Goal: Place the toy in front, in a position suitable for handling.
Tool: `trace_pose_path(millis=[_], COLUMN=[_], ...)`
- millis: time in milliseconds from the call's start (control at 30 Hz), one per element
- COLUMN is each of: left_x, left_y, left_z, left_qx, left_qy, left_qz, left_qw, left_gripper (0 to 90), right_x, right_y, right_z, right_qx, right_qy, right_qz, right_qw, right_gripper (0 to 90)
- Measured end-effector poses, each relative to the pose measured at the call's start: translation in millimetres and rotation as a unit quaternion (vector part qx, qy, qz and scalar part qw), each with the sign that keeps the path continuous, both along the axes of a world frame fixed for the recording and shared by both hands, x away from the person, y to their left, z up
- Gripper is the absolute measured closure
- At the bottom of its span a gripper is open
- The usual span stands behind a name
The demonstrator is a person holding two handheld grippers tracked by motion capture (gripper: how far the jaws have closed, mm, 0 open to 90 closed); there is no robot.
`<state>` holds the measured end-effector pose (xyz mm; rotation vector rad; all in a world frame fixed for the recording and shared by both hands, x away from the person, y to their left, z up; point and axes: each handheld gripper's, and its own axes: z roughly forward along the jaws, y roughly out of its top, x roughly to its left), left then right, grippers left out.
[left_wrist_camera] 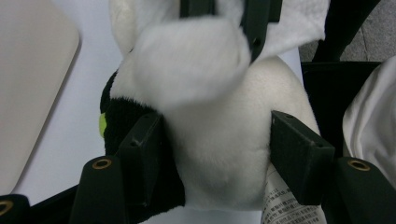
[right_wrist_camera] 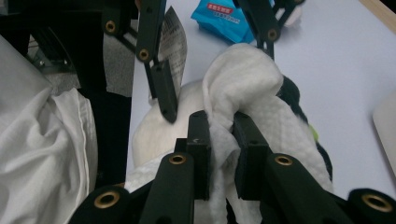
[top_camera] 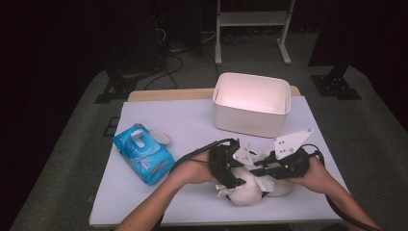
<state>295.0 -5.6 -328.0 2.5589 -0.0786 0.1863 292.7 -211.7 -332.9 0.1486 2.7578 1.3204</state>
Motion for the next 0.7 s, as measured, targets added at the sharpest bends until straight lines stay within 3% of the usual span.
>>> trace_pose_path(millis=[133, 367, 600, 700], left_x=[-2.6, -3.2, -4.3, -3.6], left_y=[3.4, 4.1, 3.0, 4.8], left_z=[-3.1, -4.4, -3.5, -4.5], left_qx=[-0.01, -0.017, -0.009, -0.017], left_qy=[0.004, 0.005, 0.002, 0.005], left_qz=[-0.001, -0.002, -0.002, 0.0], left_qw=[0.9999, 0.9998, 1.0, 0.9998], left_gripper=[37.5, 37.5, 37.3, 37.4], right_x=[0.6, 1.2, 2.7, 6.4], right_y=[-1.8, -24.7, -11.9, -12.7], right_z=[-3.3, -11.2, -3.0, -1.9], right_qx=[-0.007, -0.031, -0.028, -0.034], right_qy=[0.009, 0.018, 0.006, 0.011], right_qz=[0.005, -0.03, -0.014, -0.011], right_qw=[0.9999, 0.9989, 0.9995, 0.9993], right_gripper=[78.3, 78.3, 78.2, 78.2])
